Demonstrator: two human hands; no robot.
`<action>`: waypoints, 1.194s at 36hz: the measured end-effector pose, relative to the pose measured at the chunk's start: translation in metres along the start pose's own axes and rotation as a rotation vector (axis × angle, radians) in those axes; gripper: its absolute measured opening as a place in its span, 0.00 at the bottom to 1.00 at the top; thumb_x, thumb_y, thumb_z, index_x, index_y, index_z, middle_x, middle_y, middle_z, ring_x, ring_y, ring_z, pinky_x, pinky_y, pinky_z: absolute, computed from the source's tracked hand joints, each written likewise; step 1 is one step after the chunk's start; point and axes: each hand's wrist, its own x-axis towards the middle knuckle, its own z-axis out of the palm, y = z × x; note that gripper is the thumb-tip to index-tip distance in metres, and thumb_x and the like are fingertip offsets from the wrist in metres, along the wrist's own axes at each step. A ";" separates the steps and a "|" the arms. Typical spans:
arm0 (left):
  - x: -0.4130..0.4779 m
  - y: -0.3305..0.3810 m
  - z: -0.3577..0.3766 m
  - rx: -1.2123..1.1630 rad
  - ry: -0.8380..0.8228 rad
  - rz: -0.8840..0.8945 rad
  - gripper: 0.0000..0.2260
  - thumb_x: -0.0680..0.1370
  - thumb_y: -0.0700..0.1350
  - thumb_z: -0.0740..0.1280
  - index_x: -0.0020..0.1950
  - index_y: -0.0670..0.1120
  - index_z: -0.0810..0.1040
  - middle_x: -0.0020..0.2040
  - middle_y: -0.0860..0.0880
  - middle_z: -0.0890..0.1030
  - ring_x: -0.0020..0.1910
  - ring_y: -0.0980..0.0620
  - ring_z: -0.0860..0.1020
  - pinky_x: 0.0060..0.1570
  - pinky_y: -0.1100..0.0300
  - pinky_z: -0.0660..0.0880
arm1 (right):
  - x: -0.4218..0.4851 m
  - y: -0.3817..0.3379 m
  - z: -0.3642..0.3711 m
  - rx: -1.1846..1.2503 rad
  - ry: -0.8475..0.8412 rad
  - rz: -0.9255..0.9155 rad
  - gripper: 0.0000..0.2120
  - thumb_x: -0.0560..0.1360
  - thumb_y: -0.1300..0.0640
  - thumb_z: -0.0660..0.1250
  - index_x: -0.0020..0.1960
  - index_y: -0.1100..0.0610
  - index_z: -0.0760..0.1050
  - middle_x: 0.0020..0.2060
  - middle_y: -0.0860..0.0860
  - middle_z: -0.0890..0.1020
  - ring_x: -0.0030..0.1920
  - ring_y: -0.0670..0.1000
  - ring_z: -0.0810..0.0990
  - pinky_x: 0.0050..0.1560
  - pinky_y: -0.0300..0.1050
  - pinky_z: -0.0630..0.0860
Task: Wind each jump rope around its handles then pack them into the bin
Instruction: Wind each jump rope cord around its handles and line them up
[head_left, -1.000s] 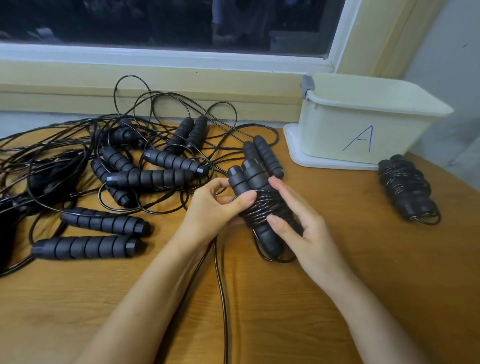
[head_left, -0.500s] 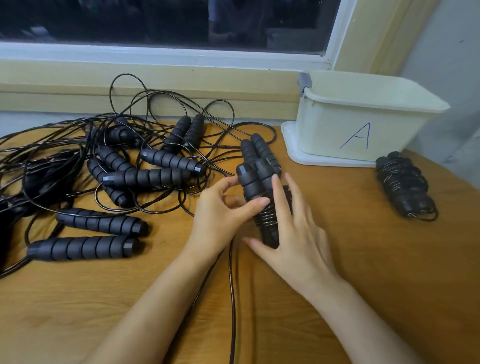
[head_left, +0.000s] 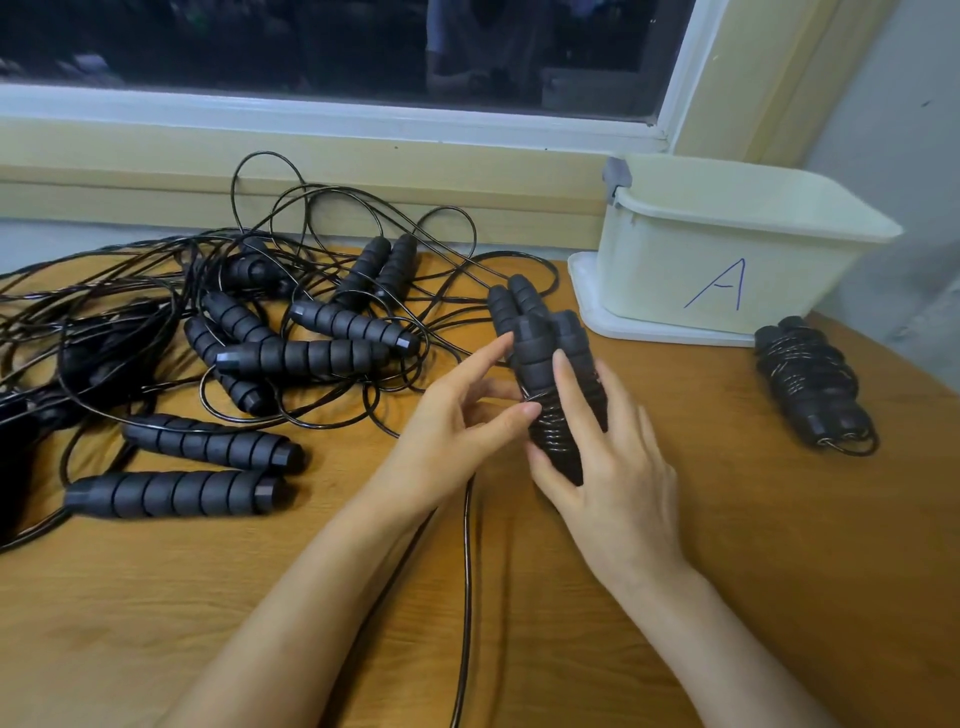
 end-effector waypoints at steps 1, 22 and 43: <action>0.000 0.000 0.000 0.002 -0.001 -0.002 0.27 0.77 0.38 0.67 0.70 0.59 0.63 0.53 0.48 0.81 0.50 0.52 0.83 0.53 0.58 0.80 | 0.000 0.000 0.000 0.017 0.001 0.003 0.36 0.71 0.50 0.74 0.76 0.53 0.66 0.69 0.60 0.72 0.59 0.59 0.77 0.36 0.47 0.79; -0.002 0.001 0.000 0.010 0.126 0.037 0.33 0.71 0.43 0.72 0.75 0.44 0.66 0.57 0.54 0.83 0.44 0.51 0.85 0.39 0.59 0.82 | -0.003 -0.004 0.004 0.037 0.102 -0.067 0.34 0.71 0.54 0.75 0.75 0.52 0.69 0.73 0.58 0.70 0.66 0.61 0.74 0.43 0.50 0.81; 0.004 -0.005 -0.010 -0.080 0.185 -0.019 0.21 0.68 0.45 0.73 0.61 0.53 0.78 0.49 0.50 0.79 0.41 0.50 0.81 0.41 0.59 0.81 | -0.004 0.003 0.010 0.827 0.084 0.079 0.28 0.73 0.59 0.72 0.72 0.53 0.69 0.71 0.48 0.73 0.72 0.44 0.70 0.69 0.47 0.72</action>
